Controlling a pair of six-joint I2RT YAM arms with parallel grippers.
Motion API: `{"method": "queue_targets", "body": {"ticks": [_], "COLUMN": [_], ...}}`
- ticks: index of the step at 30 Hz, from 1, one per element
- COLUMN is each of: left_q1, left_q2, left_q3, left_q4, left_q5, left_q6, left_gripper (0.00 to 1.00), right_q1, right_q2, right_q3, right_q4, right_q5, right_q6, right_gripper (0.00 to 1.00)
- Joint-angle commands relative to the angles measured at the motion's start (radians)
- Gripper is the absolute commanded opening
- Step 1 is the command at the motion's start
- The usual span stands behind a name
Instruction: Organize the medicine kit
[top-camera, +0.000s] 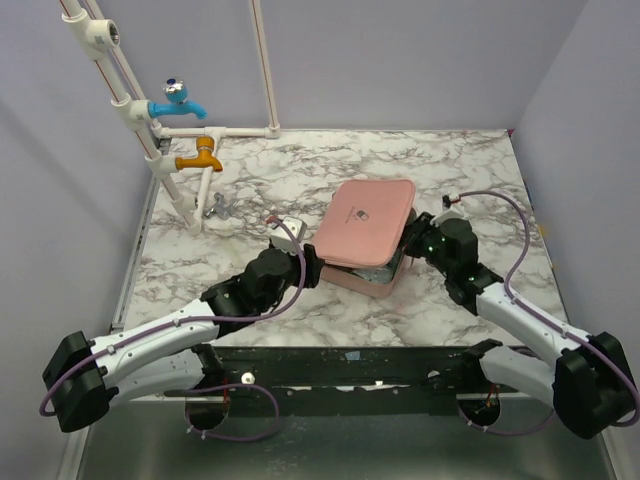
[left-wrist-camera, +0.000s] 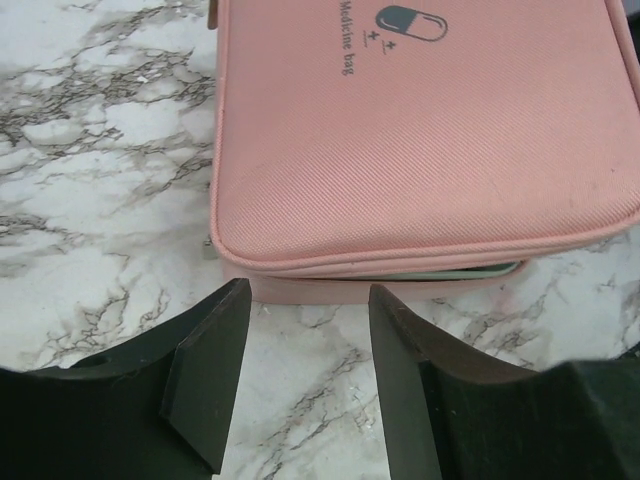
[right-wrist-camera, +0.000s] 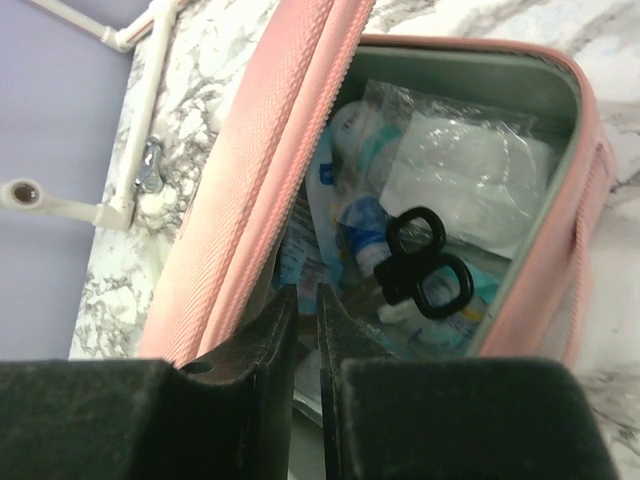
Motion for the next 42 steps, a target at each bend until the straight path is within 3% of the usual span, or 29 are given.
{"method": "queue_targets", "body": {"ticks": [1,13,16,22,31,42], "left_q1": [-0.004,0.002,0.018,0.093,0.275,0.361], "left_q2": [0.039,0.044,0.047,0.053,0.084,0.138], "left_q3": [0.075,0.098,0.107,0.134,0.119,0.094], "left_q4": [-0.116,-0.149,-0.16,-0.206,-0.201,-0.191], "left_q5": [-0.119,-0.153,-0.133,-0.063,0.144,0.236], "left_q6": [-0.037,-0.06,-0.067,-0.099,-0.188,-0.252], "left_gripper": [0.53,0.58,0.61,0.61,0.62,0.62], "right_q1": [0.005,0.005,0.004,0.005,0.005,0.005], "right_q2": [-0.078,-0.224,-0.233,-0.233,-0.247,-0.245], "right_q3": [-0.05,-0.115,-0.114,-0.059,0.001,0.064], "right_q4": [-0.085,-0.233,-0.265,-0.383,-0.506,-0.533], "right_q5": [0.04,0.117,0.147,0.22,0.259,0.185], "right_q6": [-0.016,-0.015,-0.015,-0.028,-0.052,-0.099], "right_gripper": [0.17,0.22,0.28,0.37,0.4,0.44]}}
